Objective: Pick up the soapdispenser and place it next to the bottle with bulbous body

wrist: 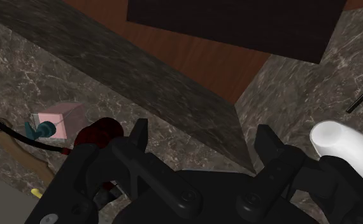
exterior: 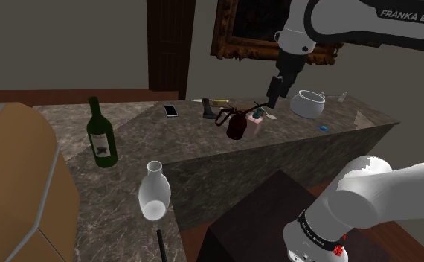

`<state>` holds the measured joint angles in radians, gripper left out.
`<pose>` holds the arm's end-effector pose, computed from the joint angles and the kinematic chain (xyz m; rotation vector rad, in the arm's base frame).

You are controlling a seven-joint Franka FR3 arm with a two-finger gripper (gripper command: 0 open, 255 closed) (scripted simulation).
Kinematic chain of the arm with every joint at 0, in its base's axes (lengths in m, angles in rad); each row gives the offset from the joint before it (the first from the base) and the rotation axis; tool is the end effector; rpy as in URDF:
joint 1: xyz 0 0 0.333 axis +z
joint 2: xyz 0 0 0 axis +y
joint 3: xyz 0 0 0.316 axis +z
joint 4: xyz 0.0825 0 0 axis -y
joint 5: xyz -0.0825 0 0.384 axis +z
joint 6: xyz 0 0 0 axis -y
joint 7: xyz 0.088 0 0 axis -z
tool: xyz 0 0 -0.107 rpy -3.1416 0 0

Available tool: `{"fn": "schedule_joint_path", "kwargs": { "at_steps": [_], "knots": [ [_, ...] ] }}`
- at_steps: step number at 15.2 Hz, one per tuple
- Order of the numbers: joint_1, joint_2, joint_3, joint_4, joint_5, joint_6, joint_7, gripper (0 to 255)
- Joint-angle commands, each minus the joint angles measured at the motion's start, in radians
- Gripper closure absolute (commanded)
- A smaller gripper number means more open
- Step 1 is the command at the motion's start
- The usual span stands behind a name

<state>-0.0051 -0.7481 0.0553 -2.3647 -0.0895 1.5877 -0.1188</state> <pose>0.3178 0.0110 0.5764 3.0062 0.2358 -0.0528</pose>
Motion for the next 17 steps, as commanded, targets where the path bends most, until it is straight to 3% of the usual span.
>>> {"fn": "schedule_joint_path", "kwargs": {
  "at_steps": [1, 10, 17],
  "knots": [
    [0.0, 0.0, 0.0, 0.0, 0.0, 0.0, 0.0, 0],
    [-0.06, 0.18, -0.167, -0.012, -0.077, 0.212, -0.162, 0],
    [-0.091, 0.384, -0.288, 0.053, -0.087, 0.364, -0.293, 0]
  ]
}}
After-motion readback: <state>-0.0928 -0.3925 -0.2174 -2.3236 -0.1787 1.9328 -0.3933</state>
